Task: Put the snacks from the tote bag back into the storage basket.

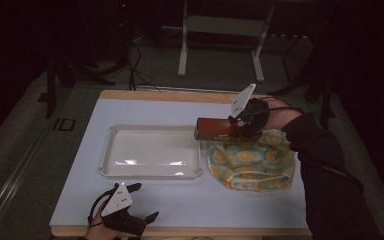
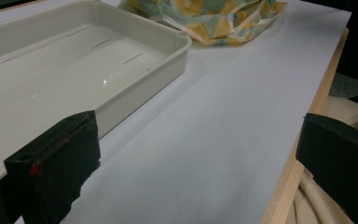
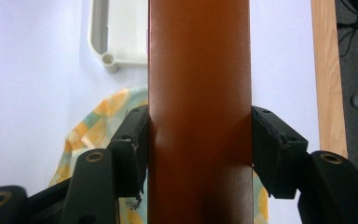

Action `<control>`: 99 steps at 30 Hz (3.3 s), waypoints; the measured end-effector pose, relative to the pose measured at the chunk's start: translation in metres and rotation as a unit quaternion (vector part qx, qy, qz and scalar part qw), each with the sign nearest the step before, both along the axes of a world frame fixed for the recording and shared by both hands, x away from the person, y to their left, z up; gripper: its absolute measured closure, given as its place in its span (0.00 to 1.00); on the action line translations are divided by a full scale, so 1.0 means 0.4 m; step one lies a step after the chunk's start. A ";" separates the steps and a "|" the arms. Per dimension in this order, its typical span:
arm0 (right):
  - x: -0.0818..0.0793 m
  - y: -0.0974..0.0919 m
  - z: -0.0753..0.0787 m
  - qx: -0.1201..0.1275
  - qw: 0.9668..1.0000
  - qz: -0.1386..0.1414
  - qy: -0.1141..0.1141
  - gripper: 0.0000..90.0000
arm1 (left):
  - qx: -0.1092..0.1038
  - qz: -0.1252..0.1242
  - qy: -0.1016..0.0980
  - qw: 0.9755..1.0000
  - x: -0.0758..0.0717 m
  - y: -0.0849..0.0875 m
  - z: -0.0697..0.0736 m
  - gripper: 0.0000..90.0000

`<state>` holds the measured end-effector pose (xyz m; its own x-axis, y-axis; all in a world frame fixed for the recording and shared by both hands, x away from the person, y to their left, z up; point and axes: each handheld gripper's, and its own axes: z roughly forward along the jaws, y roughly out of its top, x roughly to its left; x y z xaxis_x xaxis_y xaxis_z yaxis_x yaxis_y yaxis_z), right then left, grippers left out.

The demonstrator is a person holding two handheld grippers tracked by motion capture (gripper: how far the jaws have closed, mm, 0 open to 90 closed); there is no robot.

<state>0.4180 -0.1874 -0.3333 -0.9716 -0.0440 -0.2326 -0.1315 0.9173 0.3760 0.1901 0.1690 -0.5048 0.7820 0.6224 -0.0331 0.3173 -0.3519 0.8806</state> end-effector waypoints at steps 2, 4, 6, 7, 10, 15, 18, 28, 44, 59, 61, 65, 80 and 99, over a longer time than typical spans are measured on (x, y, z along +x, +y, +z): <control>-0.001 0.014 -0.001 0.000 1.000 0.004 0.001 0.48 | 0.000 0.000 0.000 1.000 -0.001 0.000 0.000 0.00; -0.001 0.021 -0.002 -0.001 1.000 0.007 0.001 0.48 | 0.000 -0.001 -0.001 1.000 -0.001 0.000 0.000 0.00; -0.002 0.039 -0.006 -0.003 1.000 0.011 0.002 0.48 | -0.002 -0.001 -0.001 1.000 -0.002 0.000 0.000 0.00; -0.003 0.047 -0.008 -0.004 1.000 0.012 0.003 0.48 | -0.002 -0.001 -0.001 1.000 -0.002 0.000 0.001 0.00; -0.004 0.064 -0.013 -0.006 1.000 0.015 0.006 0.48 | -0.001 -0.002 -0.001 1.000 -0.001 0.000 0.000 0.00; -0.007 0.102 -0.020 -0.006 1.000 0.026 0.006 0.48 | -0.001 -0.003 -0.001 1.000 -0.002 0.000 0.000 0.00; -0.008 0.121 -0.024 -0.006 0.999 0.032 0.008 0.48 | -0.002 -0.003 -0.001 1.000 -0.003 0.001 0.001 0.00; -0.015 0.188 -0.044 -0.003 0.999 0.050 0.014 0.48 | -0.002 -0.006 -0.001 1.000 -0.004 0.002 0.001 0.00; -0.038 0.296 -0.072 0.026 0.995 0.092 0.026 0.48 | 0.000 -0.009 -0.002 1.000 -0.006 0.003 0.002 0.00; -0.033 0.340 -0.116 0.051 0.993 0.102 0.019 0.48 | 0.000 -0.011 -0.002 1.000 -0.008 0.002 0.002 0.00; -0.031 0.347 -0.127 0.050 0.993 0.103 0.018 0.48 | -0.001 -0.011 -0.002 1.000 -0.008 0.002 0.002 0.00; -0.026 0.355 -0.147 0.059 0.993 0.095 0.024 0.48 | 0.001 -0.013 -0.002 1.000 -0.008 0.002 0.001 0.00; -0.003 0.385 -0.254 0.036 0.996 0.072 0.039 0.48 | 0.000 -0.015 -0.001 1.000 -0.008 0.001 0.001 0.00; 0.009 0.402 -0.318 0.013 0.997 0.060 0.041 0.48 | -0.002 -0.017 0.000 1.000 -0.008 0.002 0.002 0.00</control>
